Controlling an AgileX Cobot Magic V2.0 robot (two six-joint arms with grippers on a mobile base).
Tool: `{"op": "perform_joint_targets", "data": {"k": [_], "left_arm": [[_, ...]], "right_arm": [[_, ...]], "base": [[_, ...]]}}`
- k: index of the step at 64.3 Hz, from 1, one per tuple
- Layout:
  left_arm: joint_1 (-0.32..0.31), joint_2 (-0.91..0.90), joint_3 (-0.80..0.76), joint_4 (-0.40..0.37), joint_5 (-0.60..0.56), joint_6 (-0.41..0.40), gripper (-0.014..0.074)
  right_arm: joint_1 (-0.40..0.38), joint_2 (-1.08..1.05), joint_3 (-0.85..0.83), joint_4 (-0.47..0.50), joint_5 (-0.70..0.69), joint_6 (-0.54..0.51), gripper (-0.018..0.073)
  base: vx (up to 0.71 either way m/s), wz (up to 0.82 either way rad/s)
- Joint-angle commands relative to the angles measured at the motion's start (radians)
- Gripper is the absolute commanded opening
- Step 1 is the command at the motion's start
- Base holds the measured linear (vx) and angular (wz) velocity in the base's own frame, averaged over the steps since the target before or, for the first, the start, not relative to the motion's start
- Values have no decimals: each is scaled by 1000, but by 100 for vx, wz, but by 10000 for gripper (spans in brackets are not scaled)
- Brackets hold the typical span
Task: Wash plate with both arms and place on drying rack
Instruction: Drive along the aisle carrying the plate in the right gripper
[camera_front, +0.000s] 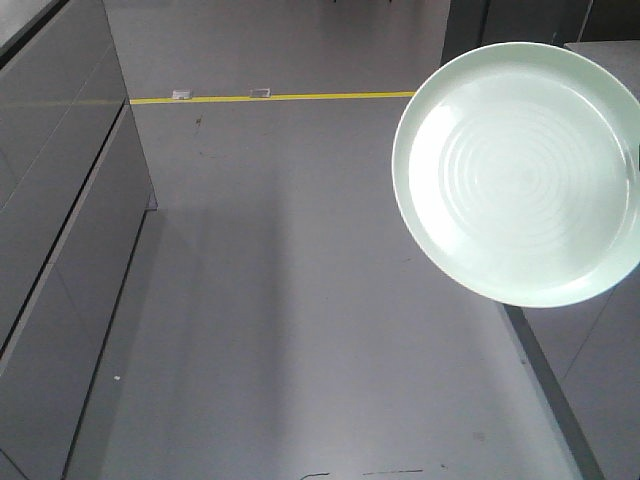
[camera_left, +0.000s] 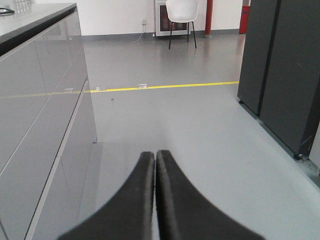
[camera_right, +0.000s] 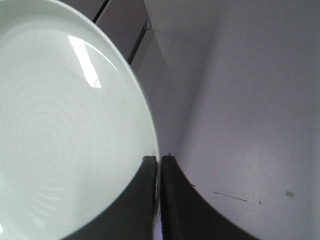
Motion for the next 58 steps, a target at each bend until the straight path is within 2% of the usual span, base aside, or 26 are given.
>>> {"op": "perform_joint_targets", "data": {"k": [1, 58], "left_arm": [[-6, -13, 18, -5, -76, -3, -6], [-6, -13, 18, -5, -76, -3, -6]], "right_arm": [[-6, -16, -23, 49, -39, -6, -6], [-6, -16, -23, 49, -40, -6, -6]], "base": [[14, -1], [14, -2]]}}
